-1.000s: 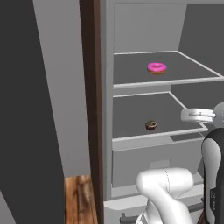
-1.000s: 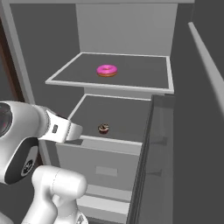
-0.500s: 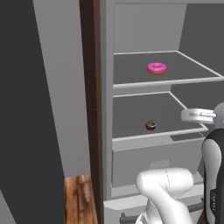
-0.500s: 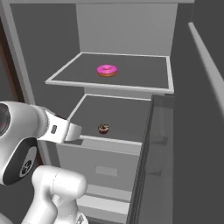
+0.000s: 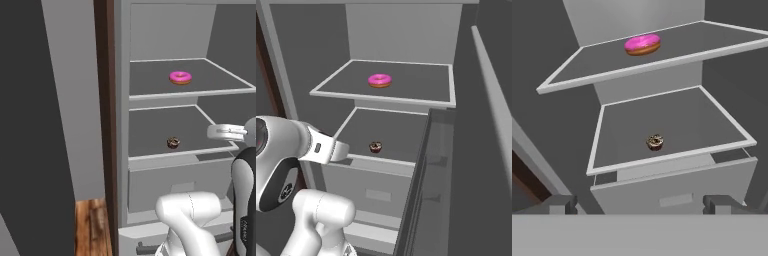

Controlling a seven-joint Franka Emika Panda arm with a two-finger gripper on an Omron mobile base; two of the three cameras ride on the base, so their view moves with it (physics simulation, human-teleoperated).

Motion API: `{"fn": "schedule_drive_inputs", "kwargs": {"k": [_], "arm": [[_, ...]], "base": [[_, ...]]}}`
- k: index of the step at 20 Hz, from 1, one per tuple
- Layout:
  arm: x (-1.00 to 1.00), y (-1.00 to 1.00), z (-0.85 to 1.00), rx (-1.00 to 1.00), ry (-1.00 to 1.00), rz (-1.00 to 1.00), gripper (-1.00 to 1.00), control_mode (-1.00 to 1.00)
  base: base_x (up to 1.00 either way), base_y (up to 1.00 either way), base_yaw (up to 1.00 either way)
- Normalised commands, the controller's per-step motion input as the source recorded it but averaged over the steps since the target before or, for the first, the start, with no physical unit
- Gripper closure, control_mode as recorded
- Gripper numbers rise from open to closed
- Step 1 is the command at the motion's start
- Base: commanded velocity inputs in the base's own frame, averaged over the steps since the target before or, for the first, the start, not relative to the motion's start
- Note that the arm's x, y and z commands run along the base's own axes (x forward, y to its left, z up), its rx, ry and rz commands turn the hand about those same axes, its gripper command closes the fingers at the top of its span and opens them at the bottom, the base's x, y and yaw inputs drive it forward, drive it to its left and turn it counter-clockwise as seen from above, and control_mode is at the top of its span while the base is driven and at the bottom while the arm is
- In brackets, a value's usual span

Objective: Take the donut and cupcake from the fridge and place them on the empty tray on the dining counter.

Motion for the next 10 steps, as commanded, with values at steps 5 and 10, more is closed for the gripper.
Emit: {"fn": "schedule_drive_inputs", "kwargs": {"k": [5, 10], "arm": [[0.38, 0.01, -0.27, 0.00, 0.04, 0.00, -1.00, -1.00], [0.30, 0.00, -0.34, 0.00, 0.05, 0.02, -1.00, -1.00]], "base": [[0.00, 0.00, 0.00], [0.00, 0.00, 0.00]]}}
